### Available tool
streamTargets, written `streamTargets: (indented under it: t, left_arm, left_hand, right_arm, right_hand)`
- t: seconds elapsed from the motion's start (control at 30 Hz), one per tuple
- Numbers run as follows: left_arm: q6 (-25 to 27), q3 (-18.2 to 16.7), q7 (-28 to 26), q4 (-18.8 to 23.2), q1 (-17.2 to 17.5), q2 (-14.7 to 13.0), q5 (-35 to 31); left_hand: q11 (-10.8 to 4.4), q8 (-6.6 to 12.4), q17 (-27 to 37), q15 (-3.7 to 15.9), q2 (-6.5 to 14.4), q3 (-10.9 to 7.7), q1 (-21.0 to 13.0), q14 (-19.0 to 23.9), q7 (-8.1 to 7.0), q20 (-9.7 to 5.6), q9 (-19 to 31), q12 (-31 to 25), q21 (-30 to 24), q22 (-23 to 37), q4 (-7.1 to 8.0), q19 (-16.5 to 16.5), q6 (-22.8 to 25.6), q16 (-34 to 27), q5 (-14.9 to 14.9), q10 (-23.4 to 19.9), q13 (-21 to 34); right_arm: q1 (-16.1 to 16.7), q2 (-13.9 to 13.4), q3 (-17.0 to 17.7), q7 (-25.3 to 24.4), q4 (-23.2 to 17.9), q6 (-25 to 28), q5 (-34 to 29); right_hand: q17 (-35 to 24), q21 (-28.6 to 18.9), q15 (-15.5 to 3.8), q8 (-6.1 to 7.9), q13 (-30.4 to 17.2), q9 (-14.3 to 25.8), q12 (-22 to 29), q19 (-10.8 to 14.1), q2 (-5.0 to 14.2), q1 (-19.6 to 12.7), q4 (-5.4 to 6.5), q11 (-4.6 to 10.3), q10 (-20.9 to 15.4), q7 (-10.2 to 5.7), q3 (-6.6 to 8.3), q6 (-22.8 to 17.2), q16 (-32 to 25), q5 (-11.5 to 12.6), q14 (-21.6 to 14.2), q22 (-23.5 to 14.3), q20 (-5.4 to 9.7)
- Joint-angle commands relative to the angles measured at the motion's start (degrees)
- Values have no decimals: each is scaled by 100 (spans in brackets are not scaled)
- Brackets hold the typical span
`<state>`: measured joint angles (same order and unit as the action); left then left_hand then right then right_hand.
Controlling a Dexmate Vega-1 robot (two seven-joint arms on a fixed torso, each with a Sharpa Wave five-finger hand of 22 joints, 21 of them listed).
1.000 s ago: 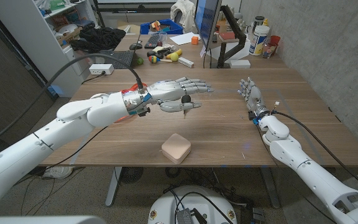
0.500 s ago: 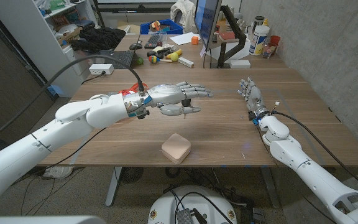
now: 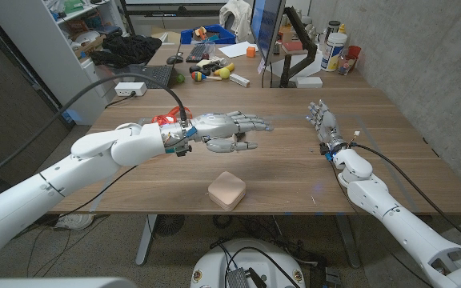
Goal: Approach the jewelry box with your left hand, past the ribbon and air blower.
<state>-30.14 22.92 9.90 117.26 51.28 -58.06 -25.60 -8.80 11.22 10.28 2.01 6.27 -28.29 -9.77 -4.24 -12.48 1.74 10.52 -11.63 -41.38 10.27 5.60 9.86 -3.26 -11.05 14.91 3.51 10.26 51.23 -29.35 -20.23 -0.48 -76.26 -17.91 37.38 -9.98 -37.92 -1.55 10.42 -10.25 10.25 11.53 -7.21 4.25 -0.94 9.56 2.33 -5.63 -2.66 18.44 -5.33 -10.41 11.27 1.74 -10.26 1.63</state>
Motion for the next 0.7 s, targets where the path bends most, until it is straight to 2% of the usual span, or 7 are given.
streamTargets:
  t: [0.03, 0.7]
  left_arm:
    - [153, 61, 231, 112, 17, -101, 76]
    - [336, 157, 531, 185, 17, -201, 154]
  left_hand:
    - [-17, -13, 12, 169, 3, -43, -52, 48, -20, 34, 22, 10, 7, 17, -15, 24, -44, -35, 50, -70, 24]
    - [-12, -17, 16, 161, -3, -51, -80, 33, -20, 26, 28, 12, 27, 18, -23, 9, -76, -14, 46, -95, 25]
  right_arm:
    - [8, 0, -6, 13, 1, -6, 4]
    - [8, -1, 1, 26, 35, -9, 15]
  right_hand:
    - [-20, 10, -5, 41, -9, 28, 16, 18, 399, -18, 19, -12, -37, 7, 22, -49, -28, 31, 19, -13, 223]
    - [-20, 38, -9, 40, -9, 28, 14, 29, 399, -17, 20, -14, -32, 9, 20, -47, -27, 31, 20, -15, 225]
